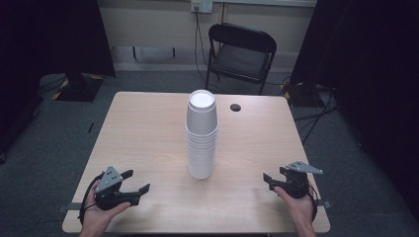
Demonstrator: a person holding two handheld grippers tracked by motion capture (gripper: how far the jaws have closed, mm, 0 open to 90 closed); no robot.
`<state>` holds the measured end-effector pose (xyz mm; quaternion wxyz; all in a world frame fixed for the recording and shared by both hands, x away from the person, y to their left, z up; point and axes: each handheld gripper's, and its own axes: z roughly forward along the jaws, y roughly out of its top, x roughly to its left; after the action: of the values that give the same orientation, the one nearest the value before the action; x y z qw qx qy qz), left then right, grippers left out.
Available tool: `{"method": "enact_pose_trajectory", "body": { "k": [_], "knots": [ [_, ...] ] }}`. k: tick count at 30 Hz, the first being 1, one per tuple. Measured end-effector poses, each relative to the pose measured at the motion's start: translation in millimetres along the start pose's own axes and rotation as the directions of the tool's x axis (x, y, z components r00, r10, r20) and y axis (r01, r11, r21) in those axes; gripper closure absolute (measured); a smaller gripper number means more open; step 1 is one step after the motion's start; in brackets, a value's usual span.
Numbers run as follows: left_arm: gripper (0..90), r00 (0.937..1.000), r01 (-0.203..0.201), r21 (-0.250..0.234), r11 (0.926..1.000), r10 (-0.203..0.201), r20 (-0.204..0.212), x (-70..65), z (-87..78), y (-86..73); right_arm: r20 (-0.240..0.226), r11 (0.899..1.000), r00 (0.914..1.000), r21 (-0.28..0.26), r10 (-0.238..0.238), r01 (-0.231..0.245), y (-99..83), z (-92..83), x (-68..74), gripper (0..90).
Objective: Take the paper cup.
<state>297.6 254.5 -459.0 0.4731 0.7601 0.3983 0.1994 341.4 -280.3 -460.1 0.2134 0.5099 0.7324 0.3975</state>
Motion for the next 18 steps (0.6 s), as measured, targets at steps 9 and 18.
{"method": "enact_pose_trajectory", "body": {
  "k": [9, 18],
  "knots": [
    [18.4, 1.0, 0.005, 0.013, 0.9999, -0.005, -0.005, 1.0, 2.4, 1.4, -0.016, 0.999, 0.9996, -0.029, -0.023, 0.023, 4.6, -5.3, 9.2, 26.5],
    [17.1, 1.0, 0.0, 0.014, 0.9999, 0.0, -0.005, -0.5, 2.3, 0.9, -0.108, 0.997, 0.9926, -0.05, -0.055, 0.05, 12.6, -8.5, 25.3, 29.8]
  ]
}}
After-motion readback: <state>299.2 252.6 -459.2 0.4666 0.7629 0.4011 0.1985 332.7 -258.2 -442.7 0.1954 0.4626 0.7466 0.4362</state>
